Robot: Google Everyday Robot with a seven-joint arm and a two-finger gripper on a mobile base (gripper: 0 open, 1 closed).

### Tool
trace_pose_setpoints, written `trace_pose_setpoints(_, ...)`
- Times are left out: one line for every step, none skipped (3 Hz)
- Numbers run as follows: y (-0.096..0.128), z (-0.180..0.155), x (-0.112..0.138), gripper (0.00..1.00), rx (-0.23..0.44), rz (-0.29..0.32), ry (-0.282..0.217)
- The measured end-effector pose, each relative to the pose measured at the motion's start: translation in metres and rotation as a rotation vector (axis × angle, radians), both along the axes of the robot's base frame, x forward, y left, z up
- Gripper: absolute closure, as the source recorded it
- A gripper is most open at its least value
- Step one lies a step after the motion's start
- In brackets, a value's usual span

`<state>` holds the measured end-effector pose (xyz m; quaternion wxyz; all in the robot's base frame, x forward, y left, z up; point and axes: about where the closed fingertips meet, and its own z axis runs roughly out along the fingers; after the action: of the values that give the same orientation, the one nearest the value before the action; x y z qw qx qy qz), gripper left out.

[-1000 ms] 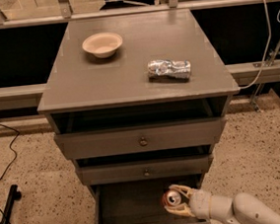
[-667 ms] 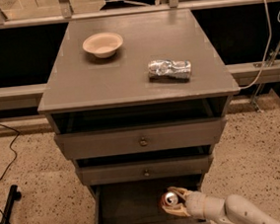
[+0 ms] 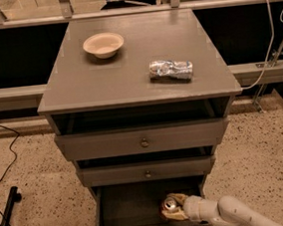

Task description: Place coke can into bottom drawer

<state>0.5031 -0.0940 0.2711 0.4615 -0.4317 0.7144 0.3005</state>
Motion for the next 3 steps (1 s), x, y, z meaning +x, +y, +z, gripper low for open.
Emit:
trace_pose_setpoints(0.008,-0.024,0.010,0.83,-0.036,-0.001,0.062)
trace_pose_setpoints(0.024,-0.040,0.023,0.59,-0.075,0.015,0.080)
trace_pose_setpoints(0.027,-0.039,0.022,0.37,-0.071,0.021,0.080)
